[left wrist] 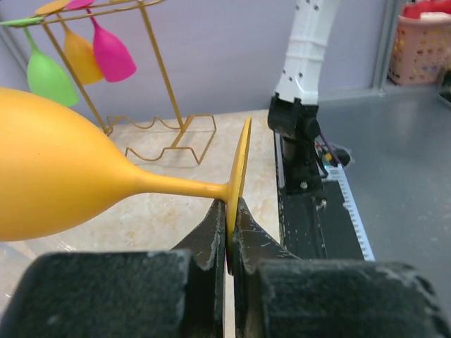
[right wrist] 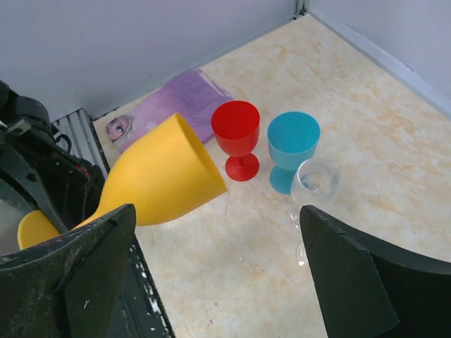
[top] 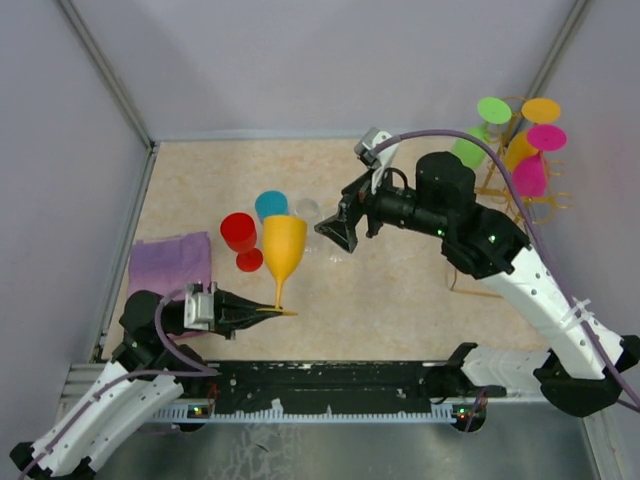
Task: Take the wine glass off the wine glass rack
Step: Place the wine glass at the center of the board.
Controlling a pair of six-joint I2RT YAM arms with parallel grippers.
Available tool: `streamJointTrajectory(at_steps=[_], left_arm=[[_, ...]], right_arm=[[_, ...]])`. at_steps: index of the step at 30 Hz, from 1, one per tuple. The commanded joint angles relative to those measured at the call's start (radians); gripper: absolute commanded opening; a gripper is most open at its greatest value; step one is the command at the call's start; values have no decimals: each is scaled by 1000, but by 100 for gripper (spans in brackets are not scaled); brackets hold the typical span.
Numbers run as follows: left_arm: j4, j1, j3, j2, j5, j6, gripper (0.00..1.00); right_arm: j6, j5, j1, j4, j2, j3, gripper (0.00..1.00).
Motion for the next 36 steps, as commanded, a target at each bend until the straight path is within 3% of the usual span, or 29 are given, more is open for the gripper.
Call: streamJointTrajectory(at_steps=[1,3,8,10,13,16,19,27,36], left_arm=[[-150,-1,-3,-51,154,221,0],[-199,-1,5,-47,194,252,0],[-240,-1,8,-24,227,269,0],[-230,-1,7,-23,227,266,0],[-219,0,5,-23,210,262,0],[-221,-1,10,-20,203,262,0],[-255,-1,26,-25,192,268,0],[-492,-1,112,-36,101,385,0],[-478,-1,108,-36,59,377,0]], right_arm=[[16,-181,-73,-1,59,44,99],[56,-450,-119,38,94,44,99],[137,-517,-126,72,172,27,99],[146,-620,-125,58,220,49,97],[196,-766,-115,182,244,-8,91],[237,-807,-109,280,254,-66,83],[302,-830,-109,299,271,-83,66],[289,-905,-102,275,290,-69,54],[236,-906,-88,194,306,-33,32]])
